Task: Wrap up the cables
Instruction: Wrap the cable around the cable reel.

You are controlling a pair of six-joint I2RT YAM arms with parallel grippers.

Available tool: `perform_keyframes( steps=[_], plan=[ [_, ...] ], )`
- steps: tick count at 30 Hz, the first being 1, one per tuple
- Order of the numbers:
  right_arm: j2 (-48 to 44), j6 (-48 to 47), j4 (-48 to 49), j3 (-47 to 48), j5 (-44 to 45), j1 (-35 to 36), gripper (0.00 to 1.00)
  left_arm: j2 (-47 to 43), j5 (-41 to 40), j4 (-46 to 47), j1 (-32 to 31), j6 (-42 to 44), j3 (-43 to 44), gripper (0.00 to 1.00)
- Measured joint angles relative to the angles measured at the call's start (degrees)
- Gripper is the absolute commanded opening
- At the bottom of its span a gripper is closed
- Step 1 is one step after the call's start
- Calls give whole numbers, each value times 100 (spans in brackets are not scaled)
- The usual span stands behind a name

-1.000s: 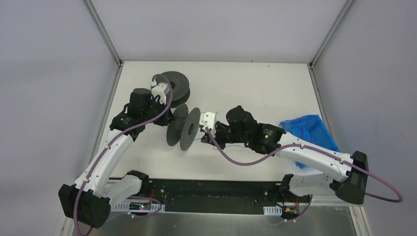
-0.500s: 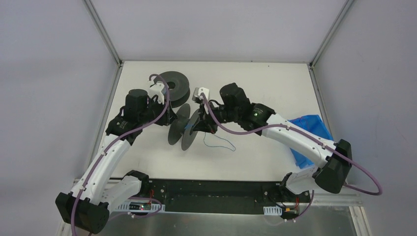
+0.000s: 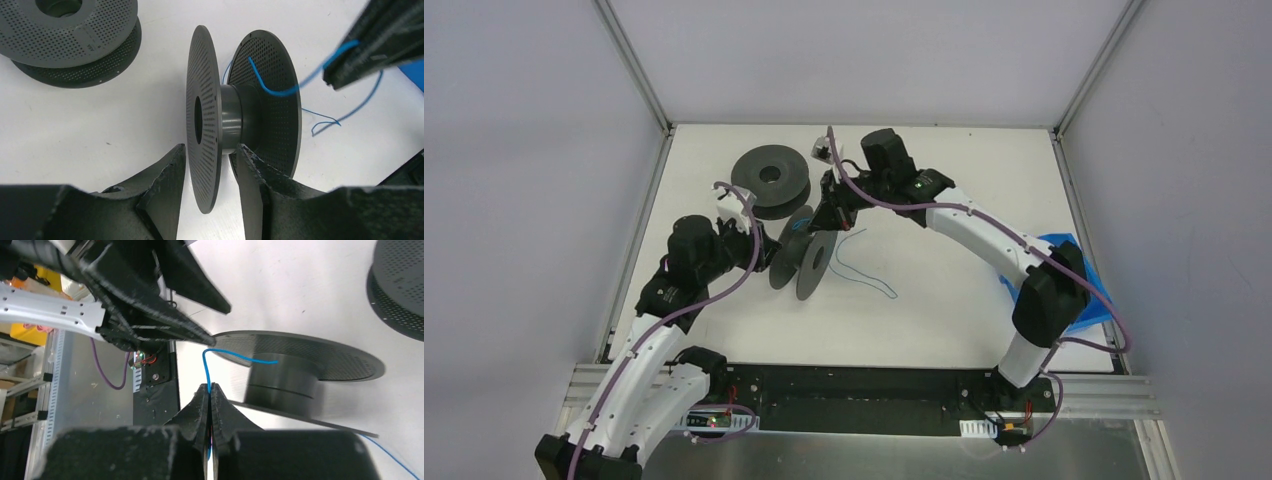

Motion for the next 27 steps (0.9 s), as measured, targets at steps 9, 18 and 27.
perform_keyframes(
  steps=[9, 18, 27],
  plan=[
    [979, 136, -151, 721, -603, -651, 0, 702, 350, 337, 0, 35, -7, 24],
    [1506, 262, -356, 942, -1134, -846, 0, 1032, 420, 520, 0, 208, -7, 29],
    [1596, 525, -210, 942, -1392, -817, 0, 1419, 455, 870, 0, 332, -2, 34]
  ],
)
